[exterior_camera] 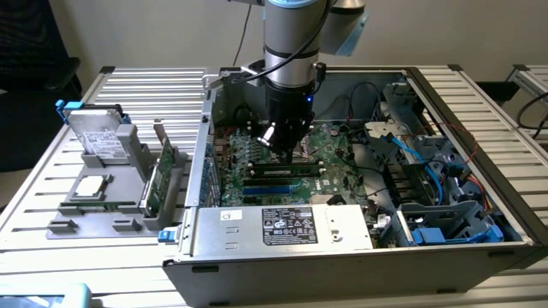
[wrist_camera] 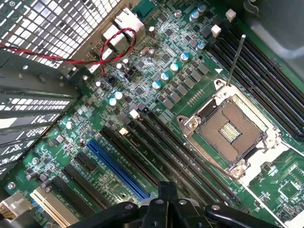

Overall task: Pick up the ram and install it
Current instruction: 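Press down the ram until it locks into place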

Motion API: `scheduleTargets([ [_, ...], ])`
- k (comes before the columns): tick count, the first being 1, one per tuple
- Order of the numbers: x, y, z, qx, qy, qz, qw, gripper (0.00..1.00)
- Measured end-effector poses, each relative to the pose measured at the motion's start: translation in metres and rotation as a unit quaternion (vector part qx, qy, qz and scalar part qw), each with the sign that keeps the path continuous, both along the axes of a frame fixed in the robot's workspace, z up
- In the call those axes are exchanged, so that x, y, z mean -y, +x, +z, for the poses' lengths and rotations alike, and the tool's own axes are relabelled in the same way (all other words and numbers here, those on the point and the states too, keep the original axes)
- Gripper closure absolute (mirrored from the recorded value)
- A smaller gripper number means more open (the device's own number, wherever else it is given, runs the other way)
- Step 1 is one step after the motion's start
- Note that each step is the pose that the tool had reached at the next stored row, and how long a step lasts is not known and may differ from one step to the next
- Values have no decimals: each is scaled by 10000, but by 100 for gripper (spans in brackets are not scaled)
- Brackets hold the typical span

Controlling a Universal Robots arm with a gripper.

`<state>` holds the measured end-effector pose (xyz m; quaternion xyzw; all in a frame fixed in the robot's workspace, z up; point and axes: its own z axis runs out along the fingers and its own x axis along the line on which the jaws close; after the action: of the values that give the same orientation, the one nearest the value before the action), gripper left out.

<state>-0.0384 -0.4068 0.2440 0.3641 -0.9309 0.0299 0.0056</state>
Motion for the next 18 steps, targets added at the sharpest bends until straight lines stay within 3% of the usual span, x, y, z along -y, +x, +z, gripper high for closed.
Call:
scheduleTargets([
  [9, 0, 1, -1, 30, 0, -545, 9985, 89],
  [18, 0, 0, 0, 98, -17, -1012, 9948, 89],
])
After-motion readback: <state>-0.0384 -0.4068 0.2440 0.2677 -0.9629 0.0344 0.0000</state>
